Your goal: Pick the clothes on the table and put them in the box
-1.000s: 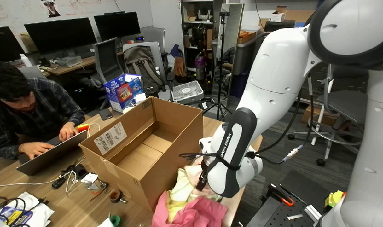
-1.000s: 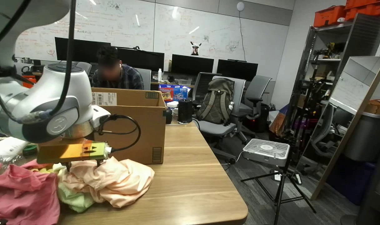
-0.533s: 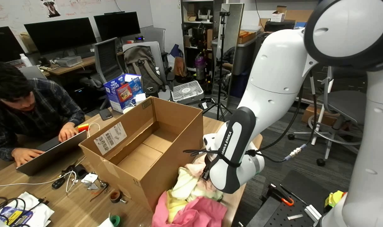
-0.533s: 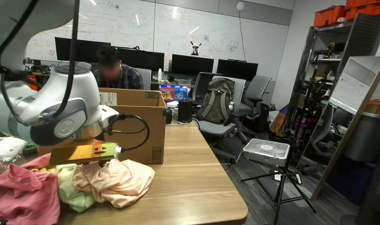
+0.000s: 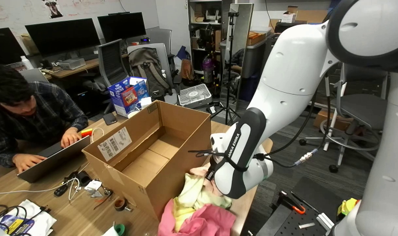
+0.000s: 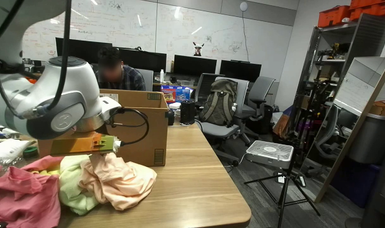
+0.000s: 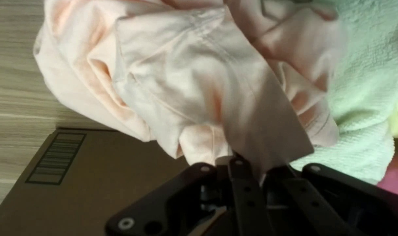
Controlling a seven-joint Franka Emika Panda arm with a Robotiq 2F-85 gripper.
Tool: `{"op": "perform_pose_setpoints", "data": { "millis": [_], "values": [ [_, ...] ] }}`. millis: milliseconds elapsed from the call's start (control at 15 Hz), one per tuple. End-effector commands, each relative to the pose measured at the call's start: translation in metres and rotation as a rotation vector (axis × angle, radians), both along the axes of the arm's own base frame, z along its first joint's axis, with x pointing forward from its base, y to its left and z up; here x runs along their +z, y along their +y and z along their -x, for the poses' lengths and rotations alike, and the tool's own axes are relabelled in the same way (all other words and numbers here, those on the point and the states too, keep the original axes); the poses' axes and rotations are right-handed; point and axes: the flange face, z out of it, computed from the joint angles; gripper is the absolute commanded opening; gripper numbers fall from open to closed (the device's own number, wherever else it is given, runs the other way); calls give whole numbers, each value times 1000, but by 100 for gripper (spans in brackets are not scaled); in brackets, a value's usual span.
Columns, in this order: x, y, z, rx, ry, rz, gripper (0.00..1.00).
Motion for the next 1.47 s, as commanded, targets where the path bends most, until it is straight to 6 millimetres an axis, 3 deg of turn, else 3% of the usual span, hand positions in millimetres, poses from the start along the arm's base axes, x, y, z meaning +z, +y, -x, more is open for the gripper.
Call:
{"op": "perform_pose_setpoints", "data": {
  "millis": [0,467,1067,1200,1400],
  "values": [
    [43,8,-5,-70,-66,-29,2],
    [107,28,-13,-164,-161,-107,2],
    [200,76,1,-293,-216,-277,2],
    [227,72,13,-315,-209,-333,2],
    [264,49,22,-349,-214,-382,2]
  ]
}}
